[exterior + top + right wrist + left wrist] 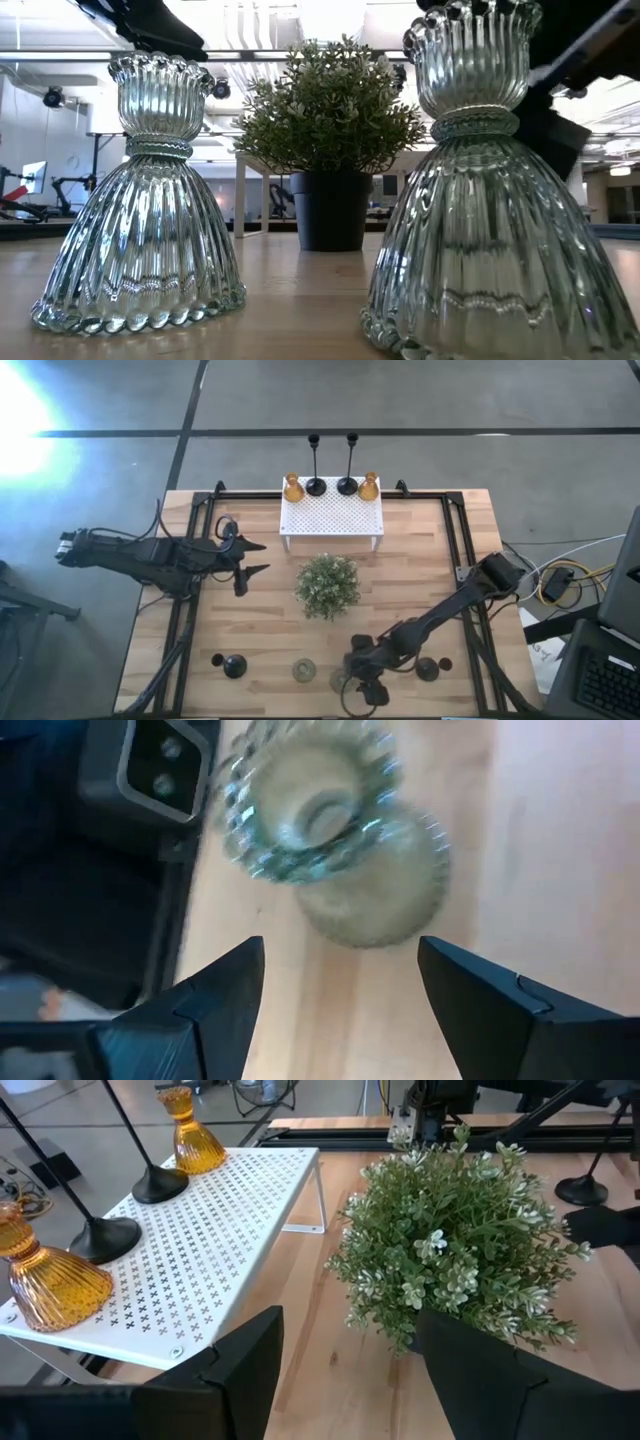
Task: Pick & Place candle stick holders
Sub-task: Put the right green glass candle holder on the shelf
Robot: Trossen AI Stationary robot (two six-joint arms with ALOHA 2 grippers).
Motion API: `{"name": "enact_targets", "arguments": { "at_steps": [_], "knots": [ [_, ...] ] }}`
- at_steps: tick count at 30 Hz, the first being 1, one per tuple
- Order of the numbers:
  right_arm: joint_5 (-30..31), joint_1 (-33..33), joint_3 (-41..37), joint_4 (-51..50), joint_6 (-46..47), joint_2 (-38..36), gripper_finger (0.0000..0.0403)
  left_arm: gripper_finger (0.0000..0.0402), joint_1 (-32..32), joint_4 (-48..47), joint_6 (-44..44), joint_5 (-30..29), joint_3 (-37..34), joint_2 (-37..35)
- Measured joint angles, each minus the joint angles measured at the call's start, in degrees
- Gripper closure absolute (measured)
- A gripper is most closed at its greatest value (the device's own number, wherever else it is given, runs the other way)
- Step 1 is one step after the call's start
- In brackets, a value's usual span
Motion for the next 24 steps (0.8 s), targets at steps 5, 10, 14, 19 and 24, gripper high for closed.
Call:
{"name": "enact_targets", "arguments": {
  "at_steps": [5,10,14,19,24],
  "knots": [
    [4.65,0.10,-0.42,0.36,-1.34,-1.31,0.0152,0.0166,0.00,-0.35,0.00,0.02,0.00,-0.59],
    [4.68,0.09,-0.15,0.49,-2.43,-1.09,0.0148,0.0166,0.00,-0.51,0.00,0.00,-0.02,-0.98],
    [6.33,0.11,-0.10,3.25,-5.49,-1.07,0.0147,0.0166,0.00,-0.47,0.00,0.00,-0.02,-1.30],
    [7.42,0.09,-0.21,4.44,-6.77,-1.07,0.0147,0.0166,0.00,-0.49,0.00,0.01,-0.02,-1.32],
    [7.56,0.04,-0.41,6.28,-8.09,-0.85,0.0147,0.0166,0.00,-0.64,0.20,0.00,-0.02,-1.32]
  ]
}}
